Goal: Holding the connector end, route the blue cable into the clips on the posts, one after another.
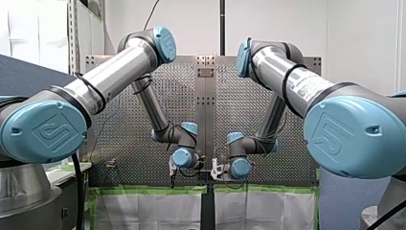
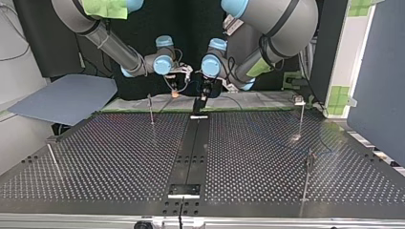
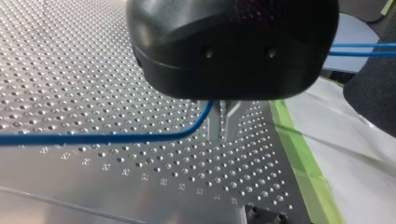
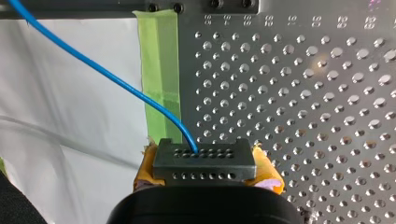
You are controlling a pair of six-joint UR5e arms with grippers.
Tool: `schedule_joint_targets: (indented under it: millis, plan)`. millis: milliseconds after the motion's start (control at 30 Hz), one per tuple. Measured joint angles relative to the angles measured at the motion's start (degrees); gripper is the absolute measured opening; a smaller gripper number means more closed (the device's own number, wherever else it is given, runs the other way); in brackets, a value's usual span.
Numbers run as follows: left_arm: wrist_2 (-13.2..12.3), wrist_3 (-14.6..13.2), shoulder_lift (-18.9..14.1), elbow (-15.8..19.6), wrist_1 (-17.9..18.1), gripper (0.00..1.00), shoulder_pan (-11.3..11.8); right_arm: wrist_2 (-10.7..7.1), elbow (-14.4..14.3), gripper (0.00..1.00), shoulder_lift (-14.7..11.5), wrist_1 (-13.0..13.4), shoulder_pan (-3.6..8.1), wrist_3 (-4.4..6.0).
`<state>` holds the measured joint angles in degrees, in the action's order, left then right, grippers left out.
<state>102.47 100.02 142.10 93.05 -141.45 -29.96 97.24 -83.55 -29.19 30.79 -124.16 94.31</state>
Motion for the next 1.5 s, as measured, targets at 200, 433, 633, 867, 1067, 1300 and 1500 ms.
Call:
schedule_joint_targets:
  millis: [200, 433, 633, 867, 1067, 1300, 1500]
  plan:
    - [-0.2, 1.0, 0.3, 0.0, 1.3, 0.07, 0.0, -0.16, -0.4, 0.0, 0.3, 0.7, 1.33, 0.02]
    - [-0.6, 1.5, 1.1, 0.0, 2.4, 0.07, -0.6, -0.34, -2.5, 0.0, 0.3, 2.7, 2.72, 0.03]
    - [-0.6, 2.4, 1.5, 0.0, 3.5, 0.07, -1.1, -0.64, -4.3, 0.0, 0.3, 4.5, 3.91, 0.1]
    - [-0.7, 3.8, 3.0, 0.0, 5.2, 0.07, -1.9, -0.81, -5.4, 0.0, 0.3, 5.1, 5.05, 0.11]
    - [-0.9, 4.9, 6.1, 0.0, 6.6, 0.07, -3.0, -0.82, -6.9, 0.0, 0.3, 6.2, 6.22, 0.13]
    - [-0.9, 5.4, 8.8, 0.0, 6.7, 0.07, -3.9, -0.9, -9.6, 0.0, 0.3, 8.3, 7.44, 0.08]
    - [-1.2, 6.2, 9.0, 0.0, 6.5, 0.07, -4.7, -0.88, -12.0, 0.0, 0.0, 9.4, 8.12, 0.03]
